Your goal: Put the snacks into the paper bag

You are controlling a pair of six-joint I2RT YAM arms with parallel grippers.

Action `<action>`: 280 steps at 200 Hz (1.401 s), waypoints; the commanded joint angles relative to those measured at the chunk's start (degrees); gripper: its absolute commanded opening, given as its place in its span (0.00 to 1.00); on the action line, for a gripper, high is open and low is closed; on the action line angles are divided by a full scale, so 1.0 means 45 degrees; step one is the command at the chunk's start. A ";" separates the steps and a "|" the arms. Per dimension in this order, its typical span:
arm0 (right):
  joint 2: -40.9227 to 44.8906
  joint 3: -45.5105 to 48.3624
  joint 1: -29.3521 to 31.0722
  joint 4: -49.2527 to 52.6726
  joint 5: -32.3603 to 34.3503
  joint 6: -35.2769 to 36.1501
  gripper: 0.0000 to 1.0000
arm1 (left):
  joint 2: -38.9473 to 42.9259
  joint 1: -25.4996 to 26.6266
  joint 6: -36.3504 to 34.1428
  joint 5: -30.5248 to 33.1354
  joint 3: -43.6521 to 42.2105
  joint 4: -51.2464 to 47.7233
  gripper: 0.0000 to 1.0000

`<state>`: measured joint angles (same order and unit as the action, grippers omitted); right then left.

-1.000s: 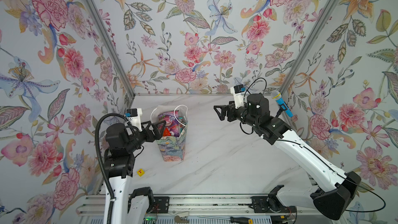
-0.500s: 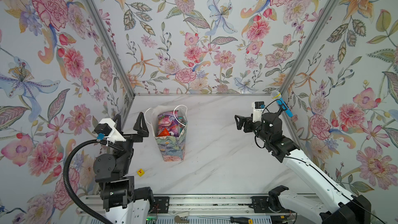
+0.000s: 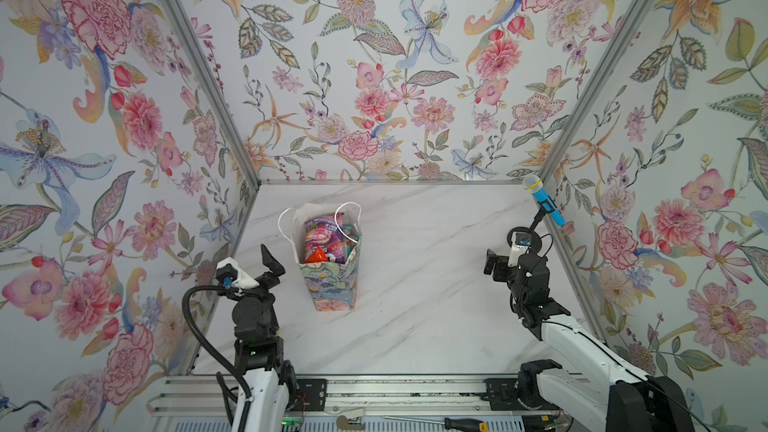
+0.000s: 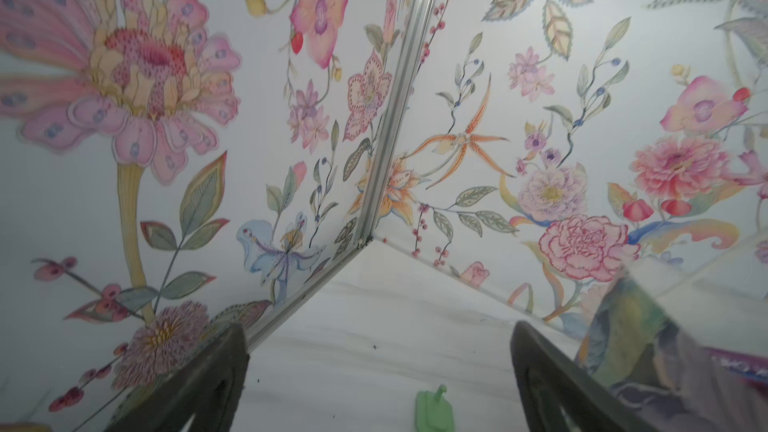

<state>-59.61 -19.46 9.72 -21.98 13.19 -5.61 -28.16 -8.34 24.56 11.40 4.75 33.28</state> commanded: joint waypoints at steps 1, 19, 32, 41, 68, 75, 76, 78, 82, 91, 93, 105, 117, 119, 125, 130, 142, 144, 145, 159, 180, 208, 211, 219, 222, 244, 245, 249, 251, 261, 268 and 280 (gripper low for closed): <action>-0.1054 0.0668 -0.0186 -0.3493 0.0865 0.0841 0.99 | -0.0911 -0.0042 0.0245 0.0806 -0.1320 0.3052 0.99; -0.2300 0.1091 -0.0273 -0.5630 0.0981 0.1510 0.99 | -0.2111 -0.0050 -0.0521 0.1022 -0.1922 0.4345 0.99; -0.3215 0.1395 -0.0392 -0.7131 0.0985 0.1791 0.99 | -0.3115 -0.0044 -0.1193 0.0698 -0.1993 0.5001 0.99; -0.3509 0.1387 -0.0437 -0.7653 0.0759 0.2002 0.99 | -0.3839 -0.0025 -0.1478 0.0326 -0.1992 0.5531 0.99; -0.4474 0.1300 -0.0674 -0.8813 -0.0219 0.2392 0.99 | -0.5837 -0.0026 -0.2009 -0.0773 -0.2106 0.7484 0.99; -0.4618 0.1348 -0.0692 -0.8998 -0.0293 0.2398 0.99 | -0.6107 -0.0025 -0.1947 -0.0780 -0.2092 0.7693 0.99; -0.4631 0.1362 -0.0683 -0.9030 -0.0294 0.2398 0.99 | -0.6125 -0.0033 -0.1934 -0.0787 -0.2092 0.7708 0.99; -0.4654 0.1387 -0.0682 -0.9127 -0.0319 0.2408 0.99 | -0.6193 -0.0030 -0.1915 -0.0793 -0.2092 0.7753 0.99; -0.4724 0.1461 -0.0693 -0.9307 -0.0349 0.2417 0.99 | -0.6287 -0.0022 -0.1921 -0.0749 -0.2073 0.7807 0.99; -0.4830 0.1578 -0.0713 -0.9588 -0.0363 0.2419 0.99 | -0.6512 -0.0027 -0.1988 -0.0772 -0.2022 0.7872 0.99; -0.4861 0.1573 -0.0723 -0.9633 -0.0380 0.2418 0.99 | -0.6568 -0.0033 -0.2026 -0.0804 -0.2016 0.7887 0.99; -0.5053 0.1600 -0.0753 -0.9858 -0.0483 0.2417 0.99 | -0.6795 -0.0033 -0.2204 -0.1062 -0.1884 0.7966 0.99; -0.5377 0.1621 -0.0753 -1.0215 -0.0440 0.2442 0.99 | -0.7090 -0.0024 -0.2356 -0.1325 -0.1675 0.7979 0.99; -0.5442 0.1628 -0.0753 -1.0287 -0.0433 0.2429 0.99 | -0.7133 -0.0027 -0.2353 -0.1367 -0.1651 0.7977 0.99; -0.5637 0.1649 -0.0753 -1.0511 -0.0378 0.2422 0.99 | -0.7273 -0.0026 -0.2351 -0.1493 -0.1559 0.7991 0.99; -0.5764 0.1649 -0.0758 -1.0671 -0.0334 0.2418 0.99 | -0.7405 -0.0028 -0.2369 -0.1625 -0.1502 0.8042 0.99; -0.6107 0.1663 -0.0790 -1.0964 -0.0324 0.2379 0.99 | -0.7785 -0.0035 -0.2444 -0.2033 -0.1345 0.8245 0.99; -0.6166 0.1653 -0.0791 -1.1017 -0.0331 0.2379 0.99 | -0.7838 -0.0025 -0.2458 -0.2110 -0.1324 0.8273 0.99; -0.6196 0.1651 -0.0792 -1.1035 -0.0332 0.2379 0.99 | -0.7870 -0.0024 -0.2453 -0.2155 -0.1317 0.8310 0.99; -0.6700 0.1696 -0.0763 -1.1783 -0.0264 0.2462 0.99 | -0.8389 -0.0007 -0.2524 -0.2675 -0.1159 0.8733 0.99; -0.6538 0.1563 -0.0753 -1.1238 -0.0162 0.2400 0.99 | -0.9139 0.0024 -0.2554 -0.3072 -0.0984 0.9447 0.99; -0.6584 0.1491 -0.0753 -1.1122 0.0131 0.2287 0.99 | -1.0189 0.0108 -0.2608 -0.3329 -0.0679 1.0458 0.99; -0.6587 0.1493 -0.0753 -1.1131 0.0215 0.2252 0.99 | -1.0275 0.0121 -0.2606 -0.3348 -0.0636 1.0515 0.99; -0.6610 0.1436 -0.0707 -1.1086 0.0597 0.2199 0.99 | -1.0516 0.0148 -0.2643 -0.3363 -0.0518 1.0682 0.99; -0.6620 0.1403 -0.0679 -1.1082 0.0737 0.2173 0.99 | -1.0604 0.0156 -0.2654 -0.3340 -0.0476 1.0729 0.99; -0.6554 0.0963 -0.1008 -1.0104 0.0421 0.1812 0.99 | -1.0980 0.0193 -0.2883 -0.3277 -0.0132 1.0669 0.99; -0.6546 0.0954 -0.1027 -1.0042 0.0376 0.1783 0.99 | -1.0993 0.0193 -0.2890 -0.3267 -0.0125 1.0680 0.99; -0.6506 0.0887 -0.1120 -0.9875 0.0254 0.1710 0.99 | -1.1085 0.0205 -0.2925 -0.3222 -0.0119 1.0761 0.99; -0.6500 0.0873 -0.1152 -0.9831 0.0209 0.1684 0.99 | -1.1149 0.0211 -0.2949 -0.3203 -0.0119 1.0831 0.99; -0.6537 0.0887 -0.1164 -0.9917 0.0174 0.1695 0.99 | -1.1561 0.0266 -0.3043 -0.3137 -0.0175 1.1464 0.99; -0.6537 0.0865 -0.1180 -0.9883 0.0165 0.1687 0.99 | -1.1996 0.0287 -0.3101 -0.3112 -0.0275 1.2096 0.99; -0.6538 0.0841 -0.1201 -0.9844 0.0109 0.1678 0.99 | -1.2620 0.0312 -0.3173 -0.3381 -0.0383 1.3104 0.99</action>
<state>-89.17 -14.76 4.69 -67.94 14.13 3.20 -80.58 -7.55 12.51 -2.59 3.16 82.04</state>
